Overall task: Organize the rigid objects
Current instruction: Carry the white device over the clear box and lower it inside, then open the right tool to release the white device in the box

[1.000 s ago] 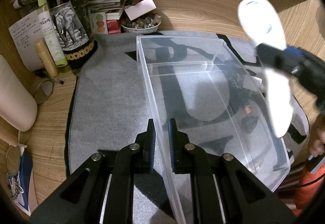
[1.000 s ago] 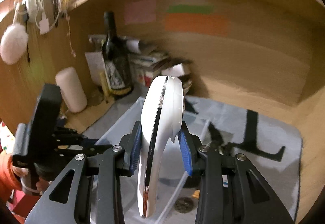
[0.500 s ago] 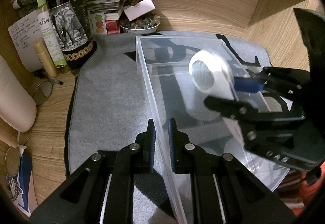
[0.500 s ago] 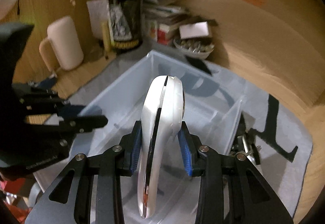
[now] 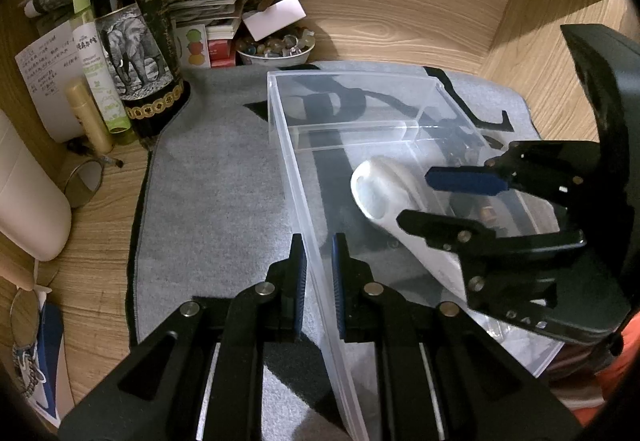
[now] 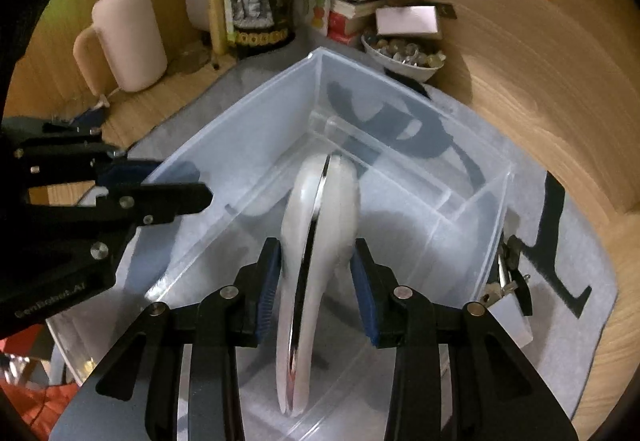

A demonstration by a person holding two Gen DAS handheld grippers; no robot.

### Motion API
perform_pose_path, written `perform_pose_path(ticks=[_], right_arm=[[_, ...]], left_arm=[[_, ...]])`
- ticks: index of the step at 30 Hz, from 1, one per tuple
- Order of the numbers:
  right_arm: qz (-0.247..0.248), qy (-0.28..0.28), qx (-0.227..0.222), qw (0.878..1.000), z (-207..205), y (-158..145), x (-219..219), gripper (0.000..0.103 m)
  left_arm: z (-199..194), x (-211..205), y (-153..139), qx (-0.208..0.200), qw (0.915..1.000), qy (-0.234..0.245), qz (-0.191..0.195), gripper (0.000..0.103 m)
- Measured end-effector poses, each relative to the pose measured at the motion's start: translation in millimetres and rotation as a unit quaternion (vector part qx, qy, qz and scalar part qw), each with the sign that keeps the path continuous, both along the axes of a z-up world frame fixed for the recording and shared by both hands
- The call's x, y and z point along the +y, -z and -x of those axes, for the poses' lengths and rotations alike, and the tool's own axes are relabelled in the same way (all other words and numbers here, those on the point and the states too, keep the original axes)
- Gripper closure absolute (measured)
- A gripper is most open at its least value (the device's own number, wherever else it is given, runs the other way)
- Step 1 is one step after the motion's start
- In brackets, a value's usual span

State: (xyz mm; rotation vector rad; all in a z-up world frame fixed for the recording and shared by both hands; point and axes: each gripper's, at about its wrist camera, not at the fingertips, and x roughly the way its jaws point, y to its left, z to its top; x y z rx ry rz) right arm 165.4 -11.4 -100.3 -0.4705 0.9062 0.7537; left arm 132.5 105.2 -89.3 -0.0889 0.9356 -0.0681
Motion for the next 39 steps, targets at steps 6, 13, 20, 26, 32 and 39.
perform_pose_path(ticks=[6,13,20,26,32,39], right_arm=[[-0.02,0.011,-0.025,0.999,2,-14,-10,0.054],[-0.047,0.022,-0.06,0.997,9,-38,-28,0.042],[-0.077,0.051,-0.092,0.991,15,-61,-58,0.04],[-0.089,0.091,-0.107,0.986,19,-70,-94,0.033],[-0.078,0.124,-0.099,0.984,20,-55,-122,0.03],[-0.064,0.128,-0.058,0.988,21,-17,-137,0.03]], left_arm=[[0,1,0,0.0,1.0,0.0,0.0,0.091],[1,2,-1,0.0,1.0,0.001,-0.001,0.091],[3,2,-1,0.0,1.0,0.0,-0.001,0.091],[4,3,-1,0.001,1.0,0.0,-0.003,0.091],[5,2,0,0.002,1.0,-0.002,-0.006,0.091],[4,0,-1,0.006,0.9999,-0.006,-0.009,0.091]])
